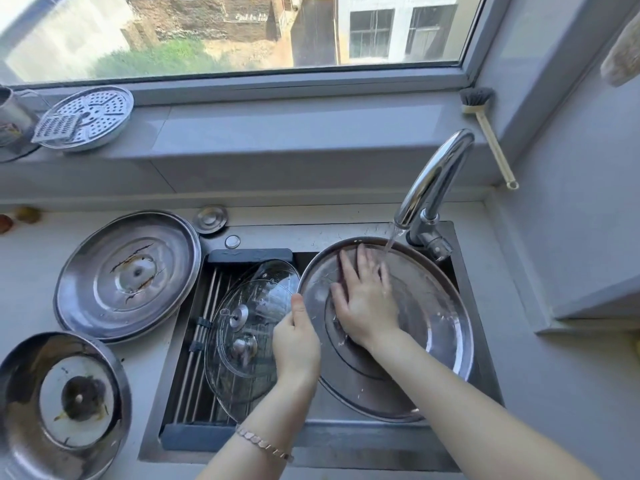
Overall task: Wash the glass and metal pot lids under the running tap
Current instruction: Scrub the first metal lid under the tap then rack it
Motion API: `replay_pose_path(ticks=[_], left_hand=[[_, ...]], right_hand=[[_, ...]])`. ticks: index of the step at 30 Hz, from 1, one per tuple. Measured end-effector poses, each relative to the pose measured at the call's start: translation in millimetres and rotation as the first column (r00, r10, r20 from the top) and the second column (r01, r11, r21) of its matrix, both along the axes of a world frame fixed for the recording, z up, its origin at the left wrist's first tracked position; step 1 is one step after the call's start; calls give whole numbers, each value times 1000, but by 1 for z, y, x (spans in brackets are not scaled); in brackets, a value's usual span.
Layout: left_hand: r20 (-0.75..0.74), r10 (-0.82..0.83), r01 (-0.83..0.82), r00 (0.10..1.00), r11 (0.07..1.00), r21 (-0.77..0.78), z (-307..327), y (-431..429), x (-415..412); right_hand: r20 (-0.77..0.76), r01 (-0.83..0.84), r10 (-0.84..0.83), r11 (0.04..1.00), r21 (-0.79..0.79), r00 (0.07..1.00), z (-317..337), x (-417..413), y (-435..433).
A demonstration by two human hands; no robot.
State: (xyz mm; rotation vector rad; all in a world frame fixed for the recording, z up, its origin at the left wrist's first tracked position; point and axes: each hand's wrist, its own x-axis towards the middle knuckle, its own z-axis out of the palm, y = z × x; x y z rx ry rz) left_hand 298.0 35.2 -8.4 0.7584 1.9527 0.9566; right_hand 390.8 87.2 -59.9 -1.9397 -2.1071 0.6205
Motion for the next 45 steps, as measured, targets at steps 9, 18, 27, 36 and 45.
replay_pose_path(ticks=[9,18,27,36,45], left_hand=[[289,134,-159,948,985,65,-10,13,-4],[-26,36,-29,999,978,207,1,21,-11],[123,-131,167,984,917,-362,-39,4,25],[503,84,177,860,876,-449,-22,11,32],[-584,-714,624,386,669,-404,-4,2,0]], right_hand=[[-84,-634,636,772,52,767,11,-4,-36],[82,-633,668,731,-256,739,-11,110,-77],[-76,-392,392,848,-357,917,21,99,-78],[-165,-330,293,900,-286,942,51,78,-88],[204,-395,474,857,-331,857,95,101,-36]])
